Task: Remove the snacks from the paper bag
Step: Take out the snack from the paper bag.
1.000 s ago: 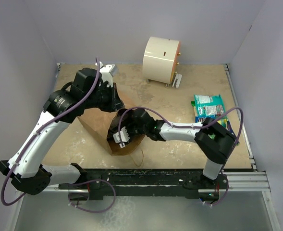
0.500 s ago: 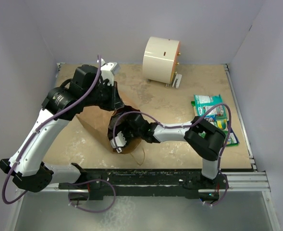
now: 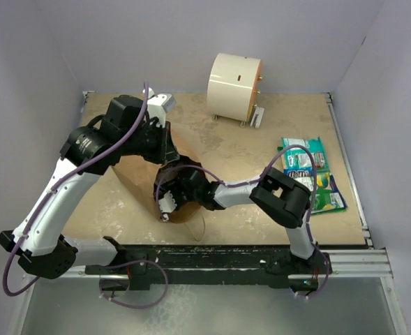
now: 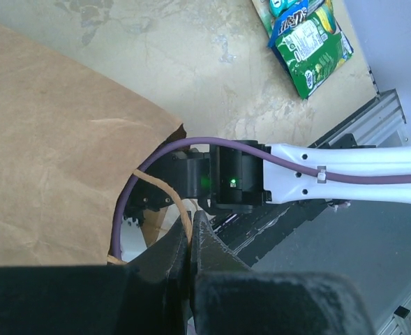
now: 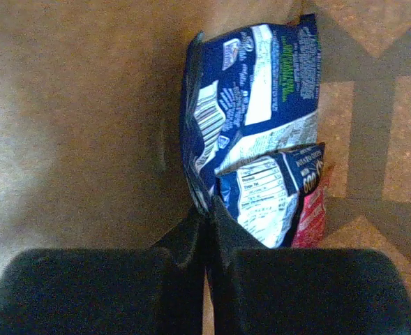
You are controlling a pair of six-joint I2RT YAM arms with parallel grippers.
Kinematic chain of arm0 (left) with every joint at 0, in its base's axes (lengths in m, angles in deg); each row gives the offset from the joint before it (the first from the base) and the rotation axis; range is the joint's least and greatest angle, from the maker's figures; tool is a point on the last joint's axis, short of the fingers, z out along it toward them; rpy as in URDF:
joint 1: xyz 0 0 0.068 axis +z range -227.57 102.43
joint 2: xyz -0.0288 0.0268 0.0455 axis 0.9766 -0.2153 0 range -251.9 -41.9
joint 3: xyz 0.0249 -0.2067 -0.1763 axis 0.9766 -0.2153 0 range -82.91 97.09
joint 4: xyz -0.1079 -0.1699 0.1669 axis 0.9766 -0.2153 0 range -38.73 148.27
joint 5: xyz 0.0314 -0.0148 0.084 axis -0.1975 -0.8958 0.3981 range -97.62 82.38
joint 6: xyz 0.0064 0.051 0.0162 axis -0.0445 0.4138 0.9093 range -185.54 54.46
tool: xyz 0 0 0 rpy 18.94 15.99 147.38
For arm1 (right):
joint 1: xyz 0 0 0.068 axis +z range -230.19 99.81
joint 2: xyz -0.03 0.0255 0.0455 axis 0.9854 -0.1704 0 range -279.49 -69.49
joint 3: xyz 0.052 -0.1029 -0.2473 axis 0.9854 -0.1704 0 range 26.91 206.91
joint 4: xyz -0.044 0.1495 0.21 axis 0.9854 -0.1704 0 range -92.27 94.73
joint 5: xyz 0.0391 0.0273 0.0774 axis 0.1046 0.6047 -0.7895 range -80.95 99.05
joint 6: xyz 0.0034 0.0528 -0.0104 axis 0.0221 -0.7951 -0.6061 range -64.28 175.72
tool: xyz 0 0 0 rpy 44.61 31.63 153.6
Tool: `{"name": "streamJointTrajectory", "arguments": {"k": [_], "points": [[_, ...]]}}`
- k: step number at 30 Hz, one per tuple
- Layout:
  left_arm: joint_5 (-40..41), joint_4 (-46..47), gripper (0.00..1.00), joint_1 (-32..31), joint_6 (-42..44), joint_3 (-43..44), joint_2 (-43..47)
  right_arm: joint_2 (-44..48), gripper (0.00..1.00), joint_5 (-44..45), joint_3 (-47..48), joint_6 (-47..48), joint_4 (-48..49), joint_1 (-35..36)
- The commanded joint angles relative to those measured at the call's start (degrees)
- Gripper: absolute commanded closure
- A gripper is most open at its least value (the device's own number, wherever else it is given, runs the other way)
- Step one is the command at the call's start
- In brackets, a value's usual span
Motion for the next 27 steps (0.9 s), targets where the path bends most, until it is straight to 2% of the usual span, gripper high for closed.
{"name": "streamJointTrajectory", "arguments": {"k": [1,9,13,19,22,27], "points": [[0.0,1.7,1.0,0.2,1.2,2.0,1.5,4.3,1.0,-0.1,-1.0,-6.0,8.7,0.1],[2.3,2.7,1.0,0.2,-0.7,-0.6,3.8,15.2,1.0,-2.0,-6.7,-15.7,10.6,-0.1],[2.8,3.6,1.0,0.2,-1.4,-0.7,4.3,21.3,1.0,-2.6,-8.7,-18.6,7.0,-0.1],[4.4,5.0,1.0,0.2,-3.1,-1.3,4.7,32.0,1.0,-3.3,-8.4,-19.3,-6.3,-0.1],[5.7,5.1,1.0,0.2,-4.6,-1.8,4.3,37.2,1.0,-6.5,-5.5,-20.9,-16.0,-0.1],[7.1,6.2,1.0,0.3,-6.2,-2.4,3.5,44.9,1.0,-3.8,0.8,-26.0,-29.8,-0.1]]}}
